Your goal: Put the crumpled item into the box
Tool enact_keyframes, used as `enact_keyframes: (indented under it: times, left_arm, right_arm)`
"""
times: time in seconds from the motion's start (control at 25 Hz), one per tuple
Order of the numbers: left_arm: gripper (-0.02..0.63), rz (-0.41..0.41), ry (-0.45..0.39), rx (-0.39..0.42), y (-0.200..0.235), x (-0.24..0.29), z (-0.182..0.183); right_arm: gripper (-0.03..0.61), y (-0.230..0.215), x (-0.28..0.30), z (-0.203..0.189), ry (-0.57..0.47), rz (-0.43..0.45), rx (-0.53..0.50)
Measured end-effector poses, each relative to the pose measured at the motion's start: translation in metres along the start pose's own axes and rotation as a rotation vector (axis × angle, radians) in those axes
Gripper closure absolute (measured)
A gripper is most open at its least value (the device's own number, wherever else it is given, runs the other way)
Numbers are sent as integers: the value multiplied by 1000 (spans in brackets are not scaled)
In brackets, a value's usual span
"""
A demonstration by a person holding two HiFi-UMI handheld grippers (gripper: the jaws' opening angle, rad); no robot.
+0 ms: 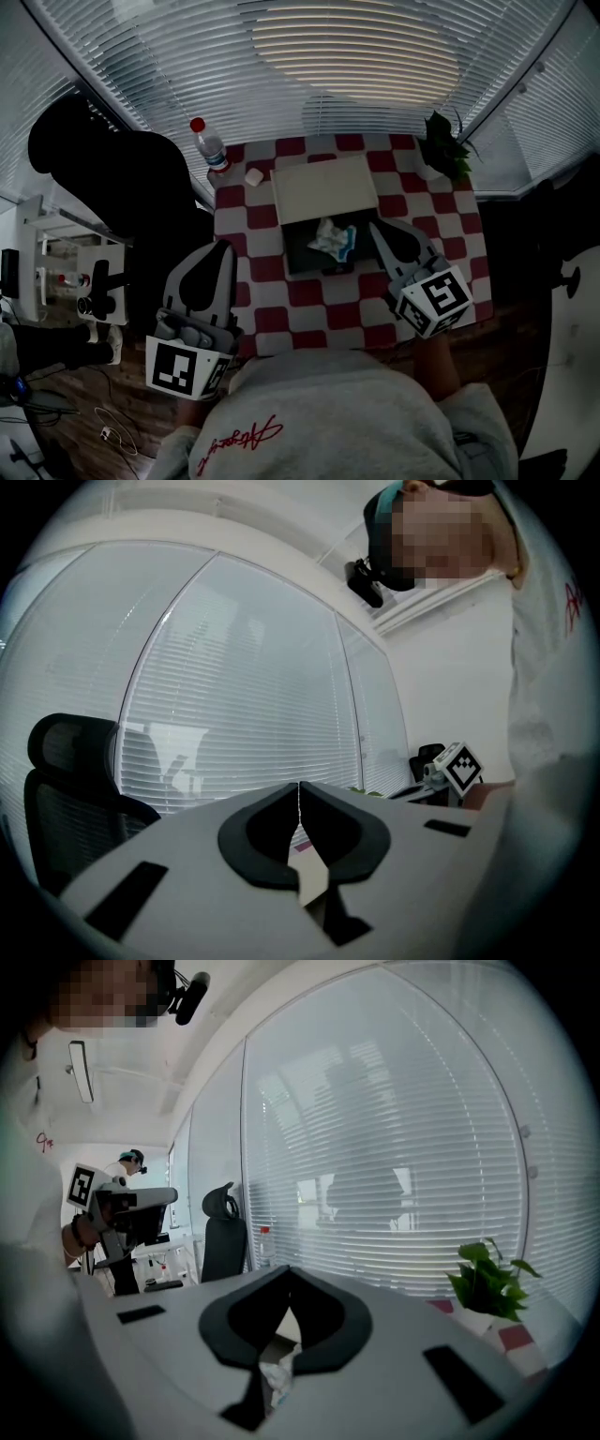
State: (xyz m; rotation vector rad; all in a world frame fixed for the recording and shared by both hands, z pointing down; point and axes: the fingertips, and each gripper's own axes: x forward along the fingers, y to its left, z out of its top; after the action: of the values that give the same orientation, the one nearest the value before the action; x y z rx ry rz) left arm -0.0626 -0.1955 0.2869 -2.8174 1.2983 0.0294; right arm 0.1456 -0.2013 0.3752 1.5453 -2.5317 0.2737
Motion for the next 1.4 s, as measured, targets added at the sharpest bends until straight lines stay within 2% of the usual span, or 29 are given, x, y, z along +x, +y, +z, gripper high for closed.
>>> enact_keyframes:
  times: [0.52,0.68,1.4]
  left_arm:
    - [595,-14,0,0,-1,1,1]
    - [595,-20,2,1,-1,0,0]
    - [595,-29,0,5,1,-4,4]
  right_arm:
    - [568,7,-15,32,-101,18,23]
    - [568,5,-22,44,-149,-3,16]
    - [568,6,-37,62,-202,-55,3]
